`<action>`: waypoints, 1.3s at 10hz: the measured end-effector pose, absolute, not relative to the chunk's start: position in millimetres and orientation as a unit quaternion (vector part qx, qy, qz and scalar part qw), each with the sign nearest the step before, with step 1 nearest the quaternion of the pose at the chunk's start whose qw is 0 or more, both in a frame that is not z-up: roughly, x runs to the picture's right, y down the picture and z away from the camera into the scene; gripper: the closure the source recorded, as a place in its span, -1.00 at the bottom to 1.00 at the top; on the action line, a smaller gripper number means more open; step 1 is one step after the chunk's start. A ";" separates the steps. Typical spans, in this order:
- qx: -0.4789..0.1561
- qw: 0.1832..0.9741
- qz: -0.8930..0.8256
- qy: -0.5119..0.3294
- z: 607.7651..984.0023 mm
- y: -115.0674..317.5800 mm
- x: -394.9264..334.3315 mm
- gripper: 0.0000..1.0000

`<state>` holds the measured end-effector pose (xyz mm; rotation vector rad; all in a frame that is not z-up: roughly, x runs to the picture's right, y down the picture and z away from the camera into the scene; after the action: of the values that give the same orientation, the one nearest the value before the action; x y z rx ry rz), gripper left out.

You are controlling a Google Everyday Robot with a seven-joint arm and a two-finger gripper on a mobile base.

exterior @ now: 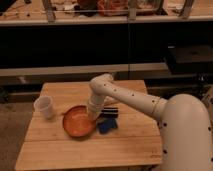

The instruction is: Push the ceramic bowl across the table

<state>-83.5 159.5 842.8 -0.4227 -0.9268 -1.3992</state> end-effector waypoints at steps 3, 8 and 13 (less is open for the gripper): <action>-0.188 0.655 -0.608 -0.408 841.6 155.9 -75.1 1.00; -0.196 0.665 -0.594 -0.409 841.6 151.9 -52.8 1.00; -0.208 0.677 -0.577 -0.407 839.7 149.9 -25.8 1.00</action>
<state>-25.8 149.9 839.7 -0.4681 -0.9149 -1.2962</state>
